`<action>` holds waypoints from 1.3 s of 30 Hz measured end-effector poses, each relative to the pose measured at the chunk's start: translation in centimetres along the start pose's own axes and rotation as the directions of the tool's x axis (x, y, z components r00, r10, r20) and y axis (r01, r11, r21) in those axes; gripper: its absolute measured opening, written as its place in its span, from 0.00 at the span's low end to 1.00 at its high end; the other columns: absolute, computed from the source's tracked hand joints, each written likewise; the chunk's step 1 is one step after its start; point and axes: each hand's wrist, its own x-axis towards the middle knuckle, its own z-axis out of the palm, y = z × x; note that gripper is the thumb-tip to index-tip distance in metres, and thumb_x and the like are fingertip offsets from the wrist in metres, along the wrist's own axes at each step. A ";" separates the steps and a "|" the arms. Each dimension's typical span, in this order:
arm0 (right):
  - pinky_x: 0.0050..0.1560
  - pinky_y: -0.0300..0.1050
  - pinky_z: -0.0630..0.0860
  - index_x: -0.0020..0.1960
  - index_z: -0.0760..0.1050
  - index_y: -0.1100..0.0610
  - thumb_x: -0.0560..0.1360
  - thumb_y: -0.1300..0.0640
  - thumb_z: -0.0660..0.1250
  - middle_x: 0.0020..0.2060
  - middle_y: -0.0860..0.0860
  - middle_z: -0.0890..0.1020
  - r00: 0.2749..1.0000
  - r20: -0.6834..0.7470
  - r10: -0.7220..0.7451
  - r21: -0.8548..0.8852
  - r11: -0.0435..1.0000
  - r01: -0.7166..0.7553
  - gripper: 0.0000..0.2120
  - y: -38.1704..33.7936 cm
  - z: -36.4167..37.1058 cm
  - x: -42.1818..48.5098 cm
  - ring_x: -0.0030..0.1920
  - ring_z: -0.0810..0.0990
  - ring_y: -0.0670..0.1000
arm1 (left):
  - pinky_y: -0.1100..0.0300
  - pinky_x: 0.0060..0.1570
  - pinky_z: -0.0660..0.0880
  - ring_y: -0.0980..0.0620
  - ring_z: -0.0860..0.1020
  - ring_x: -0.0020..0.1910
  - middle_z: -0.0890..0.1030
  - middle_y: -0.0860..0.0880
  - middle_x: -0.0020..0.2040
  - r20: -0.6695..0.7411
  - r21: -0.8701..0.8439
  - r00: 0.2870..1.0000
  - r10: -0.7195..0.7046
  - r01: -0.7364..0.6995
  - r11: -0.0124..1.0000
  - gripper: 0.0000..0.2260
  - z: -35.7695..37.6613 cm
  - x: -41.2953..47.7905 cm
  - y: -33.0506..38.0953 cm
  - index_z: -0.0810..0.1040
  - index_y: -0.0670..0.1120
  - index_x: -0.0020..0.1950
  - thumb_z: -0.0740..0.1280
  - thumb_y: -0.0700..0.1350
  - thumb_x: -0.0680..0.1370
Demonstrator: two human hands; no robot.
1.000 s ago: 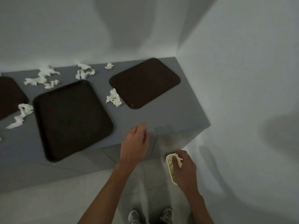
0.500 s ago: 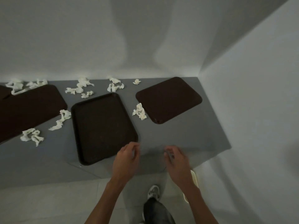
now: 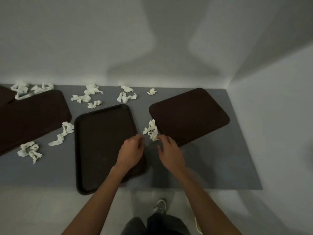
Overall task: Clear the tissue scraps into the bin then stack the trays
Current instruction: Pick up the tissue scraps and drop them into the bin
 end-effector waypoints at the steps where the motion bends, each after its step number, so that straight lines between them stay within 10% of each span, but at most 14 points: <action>1: 0.57 0.51 0.78 0.73 0.70 0.48 0.81 0.58 0.67 0.65 0.51 0.77 1.000 0.011 -0.018 -0.056 0.998 0.019 0.21 -0.1 0.4 1.1 0.63 0.77 0.54 | 0.48 0.45 0.82 0.52 0.83 0.46 0.83 0.52 0.49 0.005 0.009 1.000 -0.002 0.002 1.000 0.06 0.3 1.0 -0.1 0.77 0.52 0.58 0.64 0.46 0.82; 13: 0.69 0.50 0.75 0.72 0.75 0.58 0.86 0.61 0.60 0.69 0.55 0.77 0.986 0.166 -0.008 -0.135 0.990 0.031 0.16 0.6 5.0 4.9 0.71 0.72 0.56 | 0.45 0.51 0.82 0.48 0.81 0.53 0.79 0.49 0.58 0.087 0.071 0.995 -0.038 0.032 0.997 0.10 2.0 7.3 -1.2 0.76 0.52 0.63 0.64 0.47 0.82; 24: 0.66 0.48 0.74 0.70 0.79 0.56 0.85 0.61 0.63 0.67 0.52 0.80 0.993 0.110 0.041 -0.183 0.983 -0.021 0.16 3.2 5.3 1.5 0.67 0.75 0.56 | 0.39 0.70 0.72 0.38 0.66 0.74 0.60 0.44 0.78 0.262 0.130 0.965 -0.033 -0.002 0.991 0.34 6.0 12.4 -0.9 0.61 0.54 0.80 0.72 0.57 0.78; 32: 0.55 0.48 0.75 0.63 0.81 0.55 0.85 0.60 0.62 0.60 0.53 0.81 0.997 0.051 0.061 -0.124 0.991 -0.054 0.12 3.7 4.6 -0.3 0.60 0.75 0.54 | 0.48 0.56 0.78 0.44 0.80 0.52 0.78 0.46 0.54 0.209 0.062 0.978 -0.009 -0.004 0.998 0.09 6.8 12.1 -1.8 0.82 0.44 0.56 0.70 0.48 0.81; 39: 0.43 0.28 0.69 0.59 0.81 0.48 0.80 0.55 0.73 0.45 0.44 0.84 0.944 -0.091 0.317 0.332 0.903 -0.271 0.09 3.8 2.4 -1.4 0.42 0.80 0.40 | 0.58 0.60 0.79 0.53 0.83 0.55 0.86 0.51 0.57 0.216 -0.174 0.976 -0.035 0.074 0.982 0.11 5.2 9.8 -1.4 0.85 0.51 0.61 0.67 0.41 0.82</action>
